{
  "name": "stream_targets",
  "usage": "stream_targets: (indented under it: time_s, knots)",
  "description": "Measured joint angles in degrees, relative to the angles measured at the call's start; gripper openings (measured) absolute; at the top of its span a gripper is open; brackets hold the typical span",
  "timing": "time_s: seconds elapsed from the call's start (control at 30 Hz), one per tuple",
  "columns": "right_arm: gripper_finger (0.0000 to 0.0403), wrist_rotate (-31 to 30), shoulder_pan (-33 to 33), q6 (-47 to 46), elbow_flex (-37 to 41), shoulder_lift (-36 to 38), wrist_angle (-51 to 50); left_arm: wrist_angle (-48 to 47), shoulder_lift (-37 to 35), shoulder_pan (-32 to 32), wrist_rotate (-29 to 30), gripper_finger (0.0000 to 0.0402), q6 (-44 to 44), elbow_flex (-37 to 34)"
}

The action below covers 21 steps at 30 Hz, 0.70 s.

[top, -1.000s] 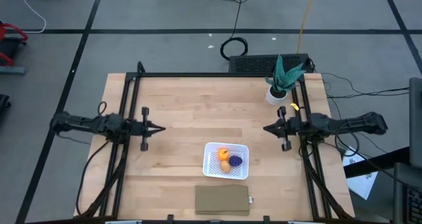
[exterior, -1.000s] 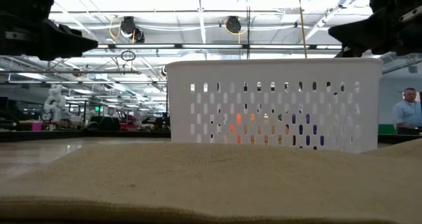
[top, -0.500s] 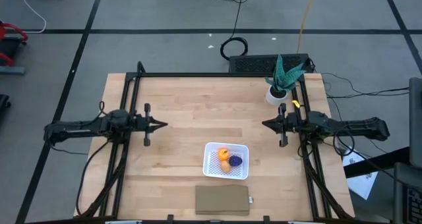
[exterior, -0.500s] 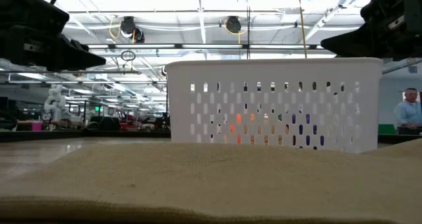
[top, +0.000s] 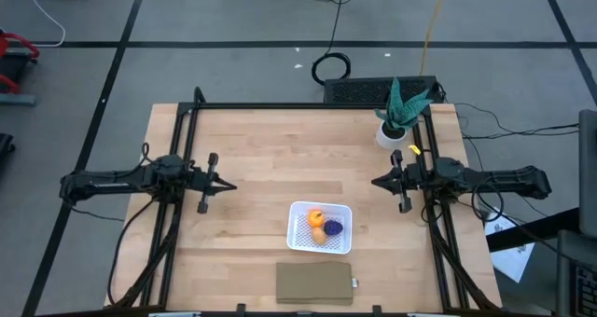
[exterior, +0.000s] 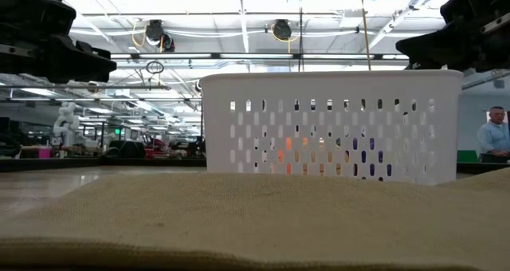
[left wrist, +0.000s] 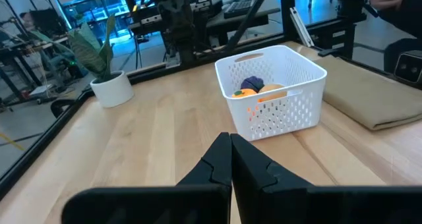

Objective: Pick and placing Produce into tupperware
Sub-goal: Return to Home Position

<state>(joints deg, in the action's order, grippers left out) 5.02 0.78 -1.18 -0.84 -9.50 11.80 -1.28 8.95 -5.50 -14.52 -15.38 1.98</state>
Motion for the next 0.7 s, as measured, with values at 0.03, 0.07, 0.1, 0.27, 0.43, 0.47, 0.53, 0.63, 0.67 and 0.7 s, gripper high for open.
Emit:
stream_targets:
  time_s: [0.03, 0.07, 0.1, 0.27, 0.43, 0.47, 0.53, 0.63, 0.67, 0.7]
  knots:
    - [0.0000, 0.00, 0.00, -0.08, 0.00, 0.00, 0.05, 0.00, 0.00, 0.00, 0.00, 0.0000, 0.00, 0.00]
    - [0.0000, 0.00, 0.00, -0.06, 0.00, 0.01, 0.05, 0.00, 0.00, 0.00, 0.00, 0.0000, 0.00, 0.00]
    - [0.0000, 0.00, 0.00, -0.06, 0.00, -0.01, 0.07, 0.00, 0.00, 0.00, 0.00, 0.0000, 0.03, 0.00]
    - [0.0000, 0.00, 0.00, -0.08, 0.00, 0.01, 0.18, 0.02, 0.00, 0.00, 0.00, 0.0000, 0.06, 0.00]
    - [0.0000, 0.00, 0.00, -0.08, 0.00, 0.01, 1.06, -0.06, 0.00, 0.00, 1.01, 0.0003, 2.00, 0.00]
    - [0.0000, 0.00, 0.00, -0.08, 0.00, 0.01, 1.10, -0.09, 0.00, 0.00, 1.43, 0.0005, 2.59, 0.00]
    - [0.0000, 0.00, 0.00, -0.08, 0.00, 0.01, 1.27, -0.16, 0.00, 0.00, 2.48, 0.0009, 3.80, 0.00]
    - [0.0000, 0.00, 0.00, 0.19, 0.00, 0.01, 1.24, -0.28, 0.00, 0.00, 4.63, 0.0015, 3.85, 0.00]
    - [0.0000, 0.00, 0.00, 0.21, 0.00, 0.01, 1.26, -0.31, 0.00, 0.00, 5.31, 0.0016, 3.80, 0.00]
    - [0.0000, 0.00, 0.00, 0.18, 0.00, 0.01, 1.26, -0.31, 0.00, 0.00, 5.85, 0.0018, 3.90, 0.00]
